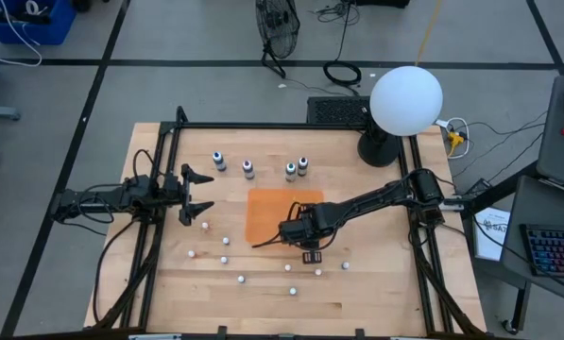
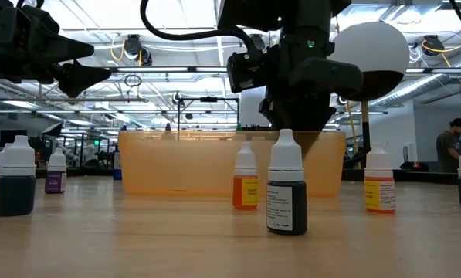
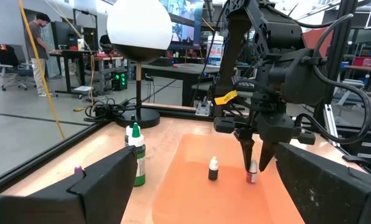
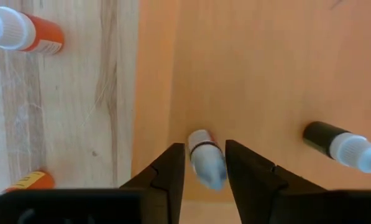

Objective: Pick & Place food coloring
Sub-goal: Put the small red food coloring bottle into the orange bin, then put the small blue food coloring bottle into the orange bin

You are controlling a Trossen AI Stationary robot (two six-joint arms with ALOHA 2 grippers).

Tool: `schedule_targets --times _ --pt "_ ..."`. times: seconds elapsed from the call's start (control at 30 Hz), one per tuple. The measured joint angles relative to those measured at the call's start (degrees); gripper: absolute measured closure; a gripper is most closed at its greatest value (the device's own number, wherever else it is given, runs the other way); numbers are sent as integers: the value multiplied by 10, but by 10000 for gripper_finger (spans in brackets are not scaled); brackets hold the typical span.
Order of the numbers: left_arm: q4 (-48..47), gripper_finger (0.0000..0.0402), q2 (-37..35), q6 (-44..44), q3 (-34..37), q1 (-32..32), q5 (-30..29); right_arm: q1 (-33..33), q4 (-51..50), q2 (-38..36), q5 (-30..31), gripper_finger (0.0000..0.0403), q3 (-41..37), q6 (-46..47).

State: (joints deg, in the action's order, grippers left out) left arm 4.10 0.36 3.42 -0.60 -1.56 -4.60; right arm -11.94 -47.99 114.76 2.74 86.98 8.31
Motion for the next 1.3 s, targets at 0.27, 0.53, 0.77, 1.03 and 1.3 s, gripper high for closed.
schedule_targets --times 0.27,0.53,0.77,1.03,1.3 --pt "0 23 0 0 0 0 0 2 -3 -6 4 251 0 4" --pt "0 23 0 0 0 0 0 10 -24 -85 3 249 0 62" --pt "0 23 0 0 0 0 0 -46 -132 -164 -1 248 0 232" --pt "0 23 0 0 0 0 0 -170 -217 -177 21 248 -18 425" --pt "0 23 0 0 0 0 0 -203 -125 -175 18 249 -125 479"
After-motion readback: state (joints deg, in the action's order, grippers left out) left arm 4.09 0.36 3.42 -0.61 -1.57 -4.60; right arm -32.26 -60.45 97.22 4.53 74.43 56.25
